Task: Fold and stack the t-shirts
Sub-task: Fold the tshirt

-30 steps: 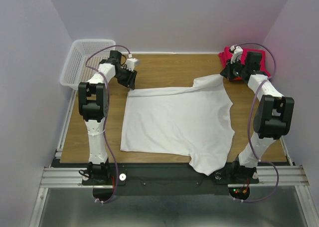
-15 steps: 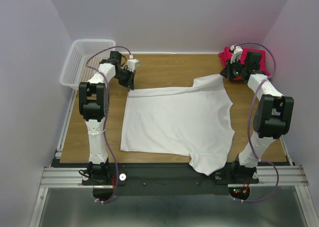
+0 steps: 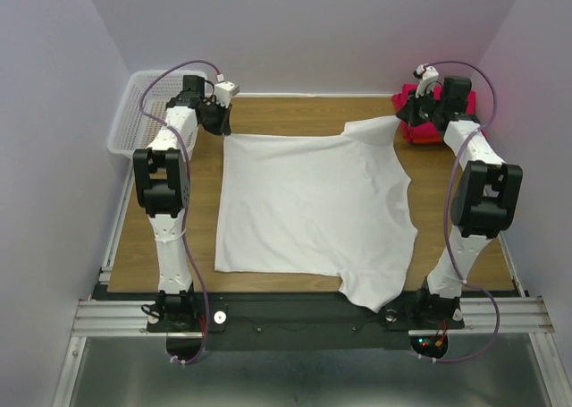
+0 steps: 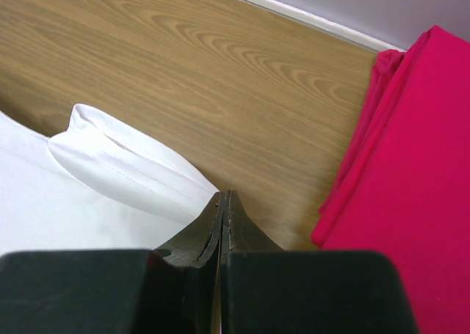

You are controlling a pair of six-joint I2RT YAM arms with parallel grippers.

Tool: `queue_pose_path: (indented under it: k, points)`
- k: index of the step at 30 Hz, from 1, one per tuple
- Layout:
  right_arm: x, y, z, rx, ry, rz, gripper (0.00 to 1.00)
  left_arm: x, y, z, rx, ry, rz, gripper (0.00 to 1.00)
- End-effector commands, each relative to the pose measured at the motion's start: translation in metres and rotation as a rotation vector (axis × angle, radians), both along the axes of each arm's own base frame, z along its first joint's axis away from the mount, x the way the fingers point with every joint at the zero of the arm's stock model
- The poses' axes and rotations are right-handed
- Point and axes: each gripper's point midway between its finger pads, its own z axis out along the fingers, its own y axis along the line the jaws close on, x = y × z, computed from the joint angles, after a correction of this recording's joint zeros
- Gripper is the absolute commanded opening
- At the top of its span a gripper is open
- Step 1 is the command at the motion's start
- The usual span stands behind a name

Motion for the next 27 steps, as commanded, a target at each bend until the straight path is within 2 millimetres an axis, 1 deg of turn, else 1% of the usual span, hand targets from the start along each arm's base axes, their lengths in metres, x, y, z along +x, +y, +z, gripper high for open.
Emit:
queue_pose_path:
  k: [1,4,6,7,8,9,10,11,12,14,15,16,17,18,19,20,21,22,23,24,25,26,27]
  points:
    - [0.015,0.002,0.016,0.012,-0.044,-0.005,0.00,0.034,0.009,0.069,0.028,-0.227,0.034,0.00]
    - [0.017,0.005,0.013,0.022,-0.037,0.004,0.01,0.040,0.009,0.071,0.032,-0.254,0.028,0.00]
    - [0.017,0.007,0.014,0.027,-0.036,0.009,0.00,0.039,0.009,0.067,0.036,-0.259,0.022,0.00]
    - [0.016,0.007,0.017,0.029,-0.041,0.009,0.01,0.041,0.010,0.074,0.039,-0.286,0.024,0.00]
    - [0.015,0.009,0.018,0.032,-0.040,0.014,0.01,0.040,0.011,0.074,0.048,-0.296,0.020,0.00]
    - [0.013,0.010,0.020,0.037,-0.042,0.017,0.01,0.035,0.011,0.075,0.053,-0.300,0.013,0.00]
    - [0.009,0.011,0.026,0.041,-0.048,0.020,0.01,0.036,0.013,0.080,0.058,-0.325,0.015,0.00]
    - [0.005,0.012,0.027,0.045,-0.046,0.022,0.00,0.029,0.014,0.080,0.065,-0.330,0.006,0.00]
    - [0.000,0.014,0.036,0.047,-0.056,0.030,0.00,0.028,0.014,0.084,0.064,-0.350,0.002,0.00]
    - [-0.009,0.017,0.042,0.048,-0.061,0.037,0.01,0.023,0.015,0.086,0.074,-0.367,-0.010,0.00]
    - [-0.016,0.018,0.038,0.050,-0.046,0.039,0.01,0.017,0.016,0.088,0.077,-0.376,-0.018,0.00]
    - [-0.025,0.020,0.048,0.050,-0.057,0.043,0.01,0.014,0.016,0.090,0.078,-0.383,-0.028,0.00]
    - [-0.031,0.022,0.048,0.052,-0.050,0.049,0.01,0.010,0.017,0.089,0.080,-0.385,-0.034,0.00]
    - [-0.041,0.025,0.039,0.055,-0.024,0.056,0.01,0.003,0.017,0.090,0.086,-0.390,-0.048,0.00]
    - [-0.050,0.027,0.037,0.049,-0.011,0.066,0.01,0.001,0.017,0.093,0.085,-0.400,-0.053,0.00]
    - [-0.059,0.029,0.046,0.042,-0.025,0.071,0.01,-0.003,0.018,0.093,0.081,-0.399,-0.061,0.00]
    - [-0.066,0.030,0.042,0.037,-0.016,0.074,0.00,-0.011,0.018,0.093,0.083,-0.401,-0.072,0.00]
    - [-0.078,0.033,0.028,0.033,0.024,0.084,0.01,-0.014,0.018,0.093,0.093,-0.409,-0.086,0.00]
    - [-0.088,0.035,0.034,0.023,0.012,0.091,0.01,-0.022,0.018,0.085,0.097,-0.394,-0.098,0.00]
    - [-0.096,0.036,0.029,0.003,0.024,0.103,0.01,-0.027,0.020,0.090,0.102,-0.406,-0.104,0.00]
    - [-0.106,0.037,0.020,-0.002,0.045,0.109,0.01,-0.031,0.020,0.089,0.113,-0.411,-0.122,0.00]
    - [-0.112,0.038,0.017,-0.013,0.053,0.116,0.00,-0.040,0.021,0.078,0.118,-0.386,-0.131,0.00]
    - [-0.118,0.038,0.014,-0.022,0.059,0.119,0.01,-0.044,0.022,0.076,0.124,-0.386,-0.140,0.00]
